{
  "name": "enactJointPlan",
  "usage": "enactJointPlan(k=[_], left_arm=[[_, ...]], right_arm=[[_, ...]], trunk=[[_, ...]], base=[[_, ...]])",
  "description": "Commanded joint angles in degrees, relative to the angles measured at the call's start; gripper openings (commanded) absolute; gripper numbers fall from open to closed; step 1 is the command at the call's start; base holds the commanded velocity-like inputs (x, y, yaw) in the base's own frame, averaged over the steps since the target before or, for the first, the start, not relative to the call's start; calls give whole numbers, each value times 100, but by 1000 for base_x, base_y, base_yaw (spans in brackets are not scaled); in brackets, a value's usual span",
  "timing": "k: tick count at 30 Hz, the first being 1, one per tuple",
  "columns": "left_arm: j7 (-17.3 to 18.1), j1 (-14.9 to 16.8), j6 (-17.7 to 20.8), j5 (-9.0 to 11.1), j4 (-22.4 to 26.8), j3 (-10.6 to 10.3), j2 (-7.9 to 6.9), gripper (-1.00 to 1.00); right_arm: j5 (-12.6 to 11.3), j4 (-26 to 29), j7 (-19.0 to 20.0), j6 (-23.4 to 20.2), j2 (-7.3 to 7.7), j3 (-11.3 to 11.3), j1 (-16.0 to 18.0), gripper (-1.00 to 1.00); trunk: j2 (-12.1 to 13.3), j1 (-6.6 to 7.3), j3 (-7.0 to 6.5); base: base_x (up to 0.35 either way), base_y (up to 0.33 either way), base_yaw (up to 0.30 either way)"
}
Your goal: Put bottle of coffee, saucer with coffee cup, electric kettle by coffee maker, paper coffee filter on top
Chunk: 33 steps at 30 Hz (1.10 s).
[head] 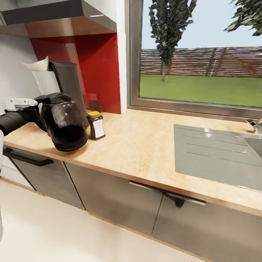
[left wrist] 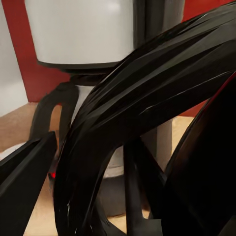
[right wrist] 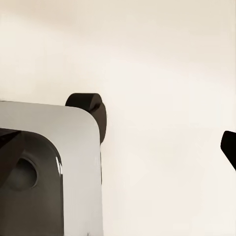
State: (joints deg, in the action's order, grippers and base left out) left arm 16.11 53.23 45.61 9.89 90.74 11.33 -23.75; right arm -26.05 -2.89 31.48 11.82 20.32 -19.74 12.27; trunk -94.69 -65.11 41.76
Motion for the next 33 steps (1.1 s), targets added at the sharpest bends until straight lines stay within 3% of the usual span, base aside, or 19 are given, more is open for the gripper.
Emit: enactJointPlan(k=[1,22,33], left_arm=[[1,3,36,30,5,9,-4,-100],[0,3,37,30,-1,11,-20,-100],[6,3,44,30,-4,174,-105,-100]], right_arm=[[-50,-28,34,39,-2,-48,12,100],[-50,-28,34,40,-2,-48,12,100],[-49,-28,34,40,-2,-50,12,100]], trunk=[[-3,1,5],[-3,1,5],[-3,1,5]], base=[[-67,274,-22],[-69,184,-92],[-21,118,-127]])
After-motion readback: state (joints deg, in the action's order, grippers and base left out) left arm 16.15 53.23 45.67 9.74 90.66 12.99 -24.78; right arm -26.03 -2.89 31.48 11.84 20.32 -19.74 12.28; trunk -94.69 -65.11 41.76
